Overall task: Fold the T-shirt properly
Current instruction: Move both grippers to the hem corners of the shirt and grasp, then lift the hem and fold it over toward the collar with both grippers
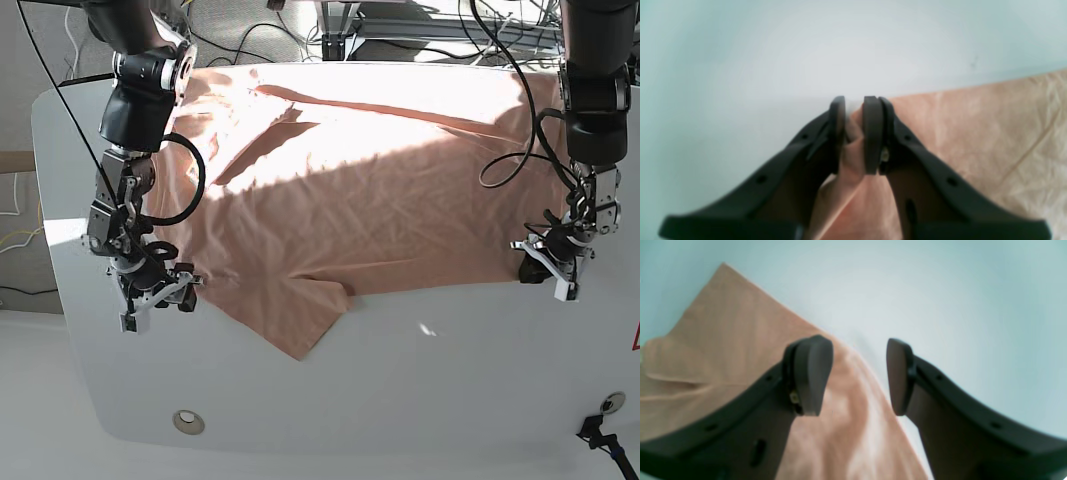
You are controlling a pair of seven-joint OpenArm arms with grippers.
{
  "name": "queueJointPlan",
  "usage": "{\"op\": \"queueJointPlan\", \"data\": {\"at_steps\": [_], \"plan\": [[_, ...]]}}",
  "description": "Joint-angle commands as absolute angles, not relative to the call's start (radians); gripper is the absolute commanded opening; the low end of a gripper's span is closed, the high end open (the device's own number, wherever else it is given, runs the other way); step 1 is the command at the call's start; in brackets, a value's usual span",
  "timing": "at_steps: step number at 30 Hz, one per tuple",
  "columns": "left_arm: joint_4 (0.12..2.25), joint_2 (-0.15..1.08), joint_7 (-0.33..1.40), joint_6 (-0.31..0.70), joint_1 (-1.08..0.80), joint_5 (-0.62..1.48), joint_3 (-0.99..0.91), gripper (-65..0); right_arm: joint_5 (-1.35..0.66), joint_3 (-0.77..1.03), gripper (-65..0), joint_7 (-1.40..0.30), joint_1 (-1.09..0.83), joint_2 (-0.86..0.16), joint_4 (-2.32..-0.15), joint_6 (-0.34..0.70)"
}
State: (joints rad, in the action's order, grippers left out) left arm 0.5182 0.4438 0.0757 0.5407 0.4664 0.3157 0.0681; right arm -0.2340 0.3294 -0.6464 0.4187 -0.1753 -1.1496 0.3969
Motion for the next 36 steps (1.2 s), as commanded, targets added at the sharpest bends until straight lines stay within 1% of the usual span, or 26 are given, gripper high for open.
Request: {"op": "queueJointPlan", "data": {"at_steps": [1,7,8,10,13,15,23,31,36], "plan": [[0.526,0.458,0.093,0.544,0.486,0.309,0.067,-57.7,-0.245,0.302,-35.6,-0.578,0.479,-0.179,-1.052,0.404],[0.526,0.461,0.093,0.544,0.486,0.309,0.067,-57.8,-0.245,0.220,-35.6,-0.420,0.631,-0.179,-0.754,0.403],[0.526,0.461,0.093,0.545,0.486,0.309,0.067,-58.5,-0.245,0.220,-35.6,-0.386,0.650,-0.179,-0.707,0.403],[0.526,0.463,0.093,0.545,0.486,0.309,0.067,-65.0,-0.225,0.220,-35.5,-0.318,0.685,-0.179,-0.602,0.403],[0.526,0.463,0.093,0.545,0.486,0.309,0.067,-65.0,-0.120,0.220,-35.5,-0.239,0.730,-0.174,-0.487,0.403],[0.526,0.463,0.093,0.545,0.486,0.309,0.067,-65.0,-0.087,0.222,-35.5,-0.206,0.734,-0.173,-0.446,0.403],[0.526,0.476,0.093,0.545,0.486,0.309,0.067,-65.0,-0.079,0.222,-35.5,-0.200,0.700,-0.170,-0.421,0.409],[0.526,0.476,0.093,0.547,0.486,0.309,0.070,-65.0,-0.076,0.219,-35.5,-0.202,0.684,-0.097,-0.423,0.410],[0.526,0.476,0.093,0.547,0.486,0.309,0.070,-65.0,-0.074,0.219,-36.0,-0.202,0.685,-0.073,-0.423,0.410]]}}
